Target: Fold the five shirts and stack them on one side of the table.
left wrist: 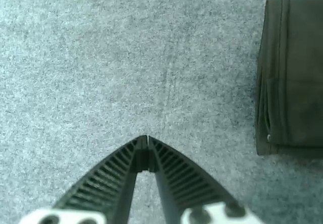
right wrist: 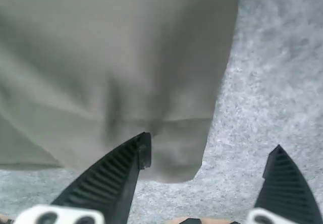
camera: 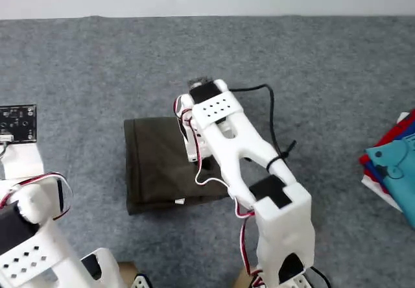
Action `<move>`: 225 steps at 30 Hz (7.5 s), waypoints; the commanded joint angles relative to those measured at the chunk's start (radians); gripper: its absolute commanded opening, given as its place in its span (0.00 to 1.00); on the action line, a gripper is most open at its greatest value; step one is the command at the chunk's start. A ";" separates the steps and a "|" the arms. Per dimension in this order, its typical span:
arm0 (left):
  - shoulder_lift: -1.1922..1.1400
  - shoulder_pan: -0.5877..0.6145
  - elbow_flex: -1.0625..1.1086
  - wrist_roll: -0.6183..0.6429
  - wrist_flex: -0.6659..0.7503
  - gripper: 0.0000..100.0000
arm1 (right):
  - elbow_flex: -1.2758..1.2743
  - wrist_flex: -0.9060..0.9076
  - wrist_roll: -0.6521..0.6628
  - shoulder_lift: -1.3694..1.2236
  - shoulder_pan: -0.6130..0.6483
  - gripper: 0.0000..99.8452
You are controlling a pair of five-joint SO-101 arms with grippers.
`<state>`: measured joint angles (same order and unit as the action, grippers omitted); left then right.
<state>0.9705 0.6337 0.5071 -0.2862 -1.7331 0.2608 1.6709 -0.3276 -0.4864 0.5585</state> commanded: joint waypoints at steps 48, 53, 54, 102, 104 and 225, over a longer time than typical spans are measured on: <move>0.011 0.006 -0.004 -0.054 -0.012 0.01 | 0.341 -0.019 0.899 -0.136 -0.616 0.01; 0.012 0.006 -0.004 -0.054 -0.012 0.01 | 0.402 -0.019 1.080 -0.137 -0.725 0.01; 0.012 0.006 -0.004 -0.055 -0.012 0.01 | 0.414 -0.024 1.119 -0.137 -0.742 0.01; 0.011 0.006 -0.002 -0.158 -0.012 0.01 | 0.476 0.124 0.239 0.005 -0.593 0.24; 0.011 0.006 -0.002 -0.158 -0.012 0.01 | 0.479 0.124 0.181 0.005 -0.588 0.24; 0.018 0.003 0.056 -0.157 0.002 0.01 | 0.555 0.124 0.422 0.337 -1.118 0.01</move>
<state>0.9751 0.6337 0.5669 -0.4381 -1.7331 0.7963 1.7522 0.0852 -0.2117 -0.4925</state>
